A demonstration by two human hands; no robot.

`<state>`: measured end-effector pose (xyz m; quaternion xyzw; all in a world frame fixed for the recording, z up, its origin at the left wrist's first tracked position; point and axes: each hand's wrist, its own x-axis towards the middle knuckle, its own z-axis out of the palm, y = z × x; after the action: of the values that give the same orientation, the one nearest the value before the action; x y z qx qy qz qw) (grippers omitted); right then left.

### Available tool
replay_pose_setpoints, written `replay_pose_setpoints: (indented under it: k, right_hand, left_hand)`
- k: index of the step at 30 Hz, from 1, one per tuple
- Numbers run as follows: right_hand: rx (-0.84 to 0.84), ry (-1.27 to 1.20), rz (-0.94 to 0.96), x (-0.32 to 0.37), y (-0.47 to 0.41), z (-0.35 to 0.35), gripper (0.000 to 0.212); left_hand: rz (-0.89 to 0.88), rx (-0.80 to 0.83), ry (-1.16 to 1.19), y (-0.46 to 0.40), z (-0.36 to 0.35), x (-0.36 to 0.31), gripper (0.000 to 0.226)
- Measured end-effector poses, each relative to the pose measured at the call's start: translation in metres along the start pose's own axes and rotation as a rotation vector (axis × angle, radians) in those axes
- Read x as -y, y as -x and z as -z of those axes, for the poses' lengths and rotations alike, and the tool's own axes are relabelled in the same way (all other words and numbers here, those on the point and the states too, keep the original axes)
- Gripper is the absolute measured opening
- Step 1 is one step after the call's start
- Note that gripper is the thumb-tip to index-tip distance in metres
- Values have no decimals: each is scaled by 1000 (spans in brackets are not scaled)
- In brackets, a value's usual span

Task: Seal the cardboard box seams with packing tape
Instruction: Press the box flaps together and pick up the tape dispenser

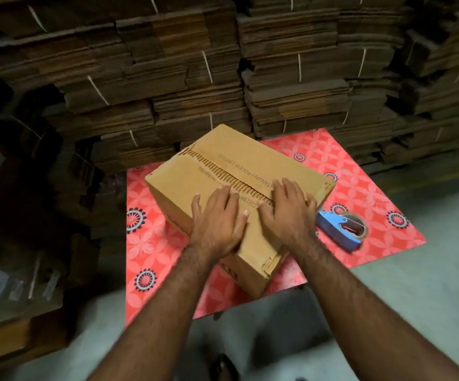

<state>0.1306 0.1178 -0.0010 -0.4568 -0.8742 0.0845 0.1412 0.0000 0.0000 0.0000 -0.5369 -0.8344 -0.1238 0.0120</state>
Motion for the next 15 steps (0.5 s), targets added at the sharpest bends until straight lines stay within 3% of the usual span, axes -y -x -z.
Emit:
replay_pose_setpoints:
  k: [4,10,15]
  right_hand:
    - [82,75,-86,-9,1,-7,63]
    - [122,-39,-207,-3,4,-16,58]
    - [106,-61,-296,11,-1,-17,62]
  left_hand:
    - [-8,-1,-28,5,-20,15,56]
    - [-54,17,-7,-10,-14,24,56]
    - [145,126,-70,-80,9,58,59]
